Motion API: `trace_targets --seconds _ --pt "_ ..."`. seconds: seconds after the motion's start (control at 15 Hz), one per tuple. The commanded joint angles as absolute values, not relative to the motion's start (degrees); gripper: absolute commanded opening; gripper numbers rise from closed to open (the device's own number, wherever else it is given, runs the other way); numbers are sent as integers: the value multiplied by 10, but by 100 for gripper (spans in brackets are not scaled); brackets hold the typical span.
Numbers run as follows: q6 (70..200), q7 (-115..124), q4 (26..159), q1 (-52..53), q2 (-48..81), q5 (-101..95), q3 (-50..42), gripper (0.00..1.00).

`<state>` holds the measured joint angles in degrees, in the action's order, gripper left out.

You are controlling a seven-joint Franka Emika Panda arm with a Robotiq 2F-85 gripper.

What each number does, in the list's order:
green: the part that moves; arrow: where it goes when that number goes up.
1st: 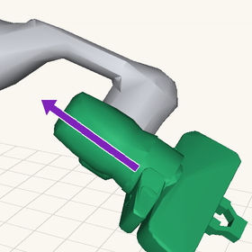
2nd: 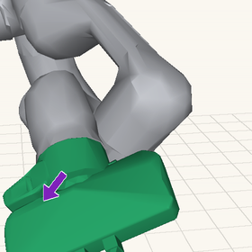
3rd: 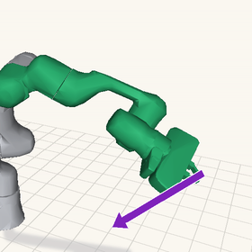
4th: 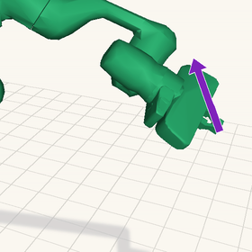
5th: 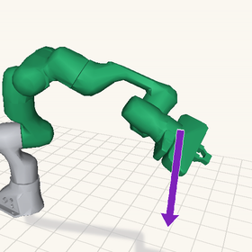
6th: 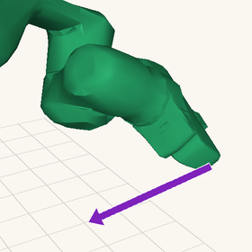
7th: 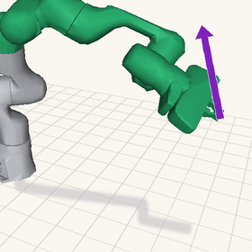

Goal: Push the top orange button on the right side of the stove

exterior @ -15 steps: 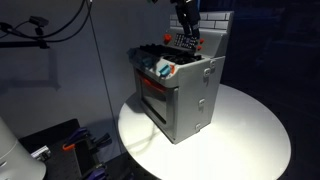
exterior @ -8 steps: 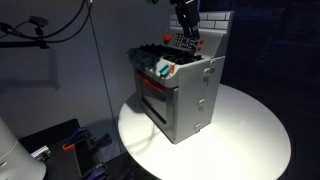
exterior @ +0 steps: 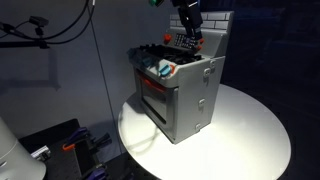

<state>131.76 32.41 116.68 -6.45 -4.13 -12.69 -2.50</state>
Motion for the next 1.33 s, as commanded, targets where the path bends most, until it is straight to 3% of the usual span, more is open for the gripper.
trace_targets --seconds 0.0,1.27 --pt "1335 340 1140 -65 -14 -126 -31 100" --pt "1334 323 1096 -55 38 -86 -43 100"
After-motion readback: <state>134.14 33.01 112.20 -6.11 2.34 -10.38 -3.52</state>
